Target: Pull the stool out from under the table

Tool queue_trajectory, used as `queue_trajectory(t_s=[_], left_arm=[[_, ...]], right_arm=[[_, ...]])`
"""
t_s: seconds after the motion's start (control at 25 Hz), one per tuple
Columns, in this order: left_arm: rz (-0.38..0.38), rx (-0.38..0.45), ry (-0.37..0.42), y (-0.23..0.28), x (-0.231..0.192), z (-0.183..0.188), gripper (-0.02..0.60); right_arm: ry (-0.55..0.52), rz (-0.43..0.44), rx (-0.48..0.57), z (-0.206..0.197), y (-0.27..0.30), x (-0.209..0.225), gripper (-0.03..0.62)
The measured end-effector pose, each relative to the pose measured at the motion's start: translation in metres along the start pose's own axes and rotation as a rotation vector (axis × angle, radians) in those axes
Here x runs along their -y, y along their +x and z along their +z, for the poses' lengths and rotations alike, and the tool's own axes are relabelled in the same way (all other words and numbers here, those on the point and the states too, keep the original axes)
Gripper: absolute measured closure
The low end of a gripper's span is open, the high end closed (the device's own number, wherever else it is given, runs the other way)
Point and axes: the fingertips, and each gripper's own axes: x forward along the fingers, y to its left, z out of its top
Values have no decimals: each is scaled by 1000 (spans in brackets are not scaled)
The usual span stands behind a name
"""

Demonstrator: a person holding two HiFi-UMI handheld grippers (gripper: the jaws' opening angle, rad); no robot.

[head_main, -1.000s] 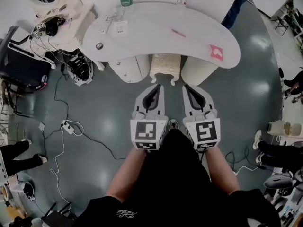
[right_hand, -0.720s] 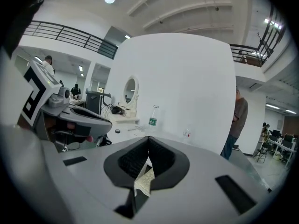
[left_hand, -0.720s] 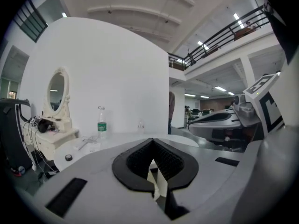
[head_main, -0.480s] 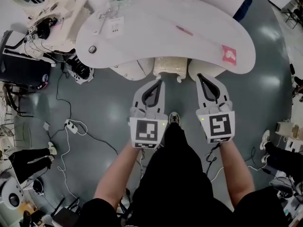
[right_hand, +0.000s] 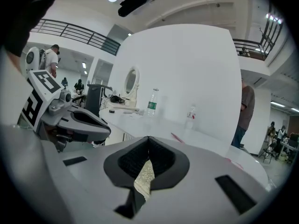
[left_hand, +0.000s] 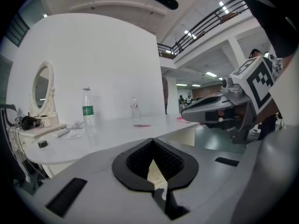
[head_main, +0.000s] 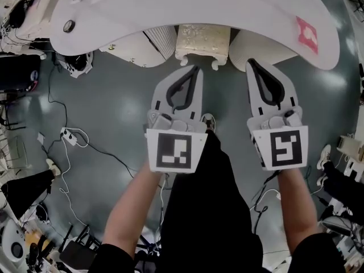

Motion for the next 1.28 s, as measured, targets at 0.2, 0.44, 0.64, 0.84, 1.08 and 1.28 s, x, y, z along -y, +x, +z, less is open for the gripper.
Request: queue_trajectory(t_s=[0.2,0.44,0.64,0.84,1.08,1.28], left_arm=[[7,-21,-4,3,8,-45,575],[13,-14,-5,11,9,-78,575],[26,-43,-44,33,7,-117,575],[54,-107,-90,64,4,-193,575],[111,-154,-94,110,-7,-295,474],[125,-235,-110,150,-17,-377,383]], right_arm=[[-43,9,-24,-39,2,-8,588],[-38,13,-16,-70,0,-14,588],[-91,40,-77,-116,12,-24,588],[-102,42,-170,-196,35,-40,588],[23,-63,-252,-302,84,-43,577],[76,-132,-359,-390,119,-41,395]])
